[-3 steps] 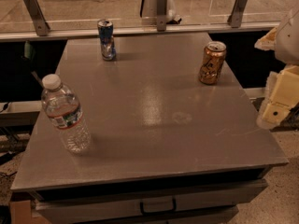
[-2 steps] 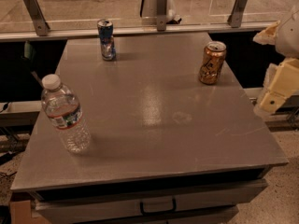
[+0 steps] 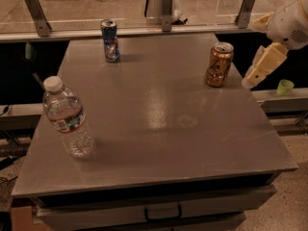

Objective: Knock orange can over

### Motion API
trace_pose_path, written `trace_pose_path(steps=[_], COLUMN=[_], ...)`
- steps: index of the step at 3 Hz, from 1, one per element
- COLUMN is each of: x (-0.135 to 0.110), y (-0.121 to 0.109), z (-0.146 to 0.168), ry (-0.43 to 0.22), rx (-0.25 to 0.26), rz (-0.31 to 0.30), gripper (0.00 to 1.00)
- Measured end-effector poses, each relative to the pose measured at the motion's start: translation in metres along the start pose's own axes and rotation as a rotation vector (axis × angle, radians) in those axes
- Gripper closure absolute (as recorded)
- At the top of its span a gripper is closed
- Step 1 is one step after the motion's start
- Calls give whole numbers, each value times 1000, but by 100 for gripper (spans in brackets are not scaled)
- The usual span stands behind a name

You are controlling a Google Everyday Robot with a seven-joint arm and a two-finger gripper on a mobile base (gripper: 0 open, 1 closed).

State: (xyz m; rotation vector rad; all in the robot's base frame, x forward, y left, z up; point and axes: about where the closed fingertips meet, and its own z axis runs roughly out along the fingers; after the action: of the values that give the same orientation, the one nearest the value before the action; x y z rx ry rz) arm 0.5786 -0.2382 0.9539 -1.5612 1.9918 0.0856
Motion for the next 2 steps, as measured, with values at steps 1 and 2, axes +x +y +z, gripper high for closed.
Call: trace_pose_path(steps=[1,2], x=[5,11], y=[-31,-39], z=[31,56], ry=[-81,-143], rx=[2,-27], rz=[51,113], gripper=[0,0])
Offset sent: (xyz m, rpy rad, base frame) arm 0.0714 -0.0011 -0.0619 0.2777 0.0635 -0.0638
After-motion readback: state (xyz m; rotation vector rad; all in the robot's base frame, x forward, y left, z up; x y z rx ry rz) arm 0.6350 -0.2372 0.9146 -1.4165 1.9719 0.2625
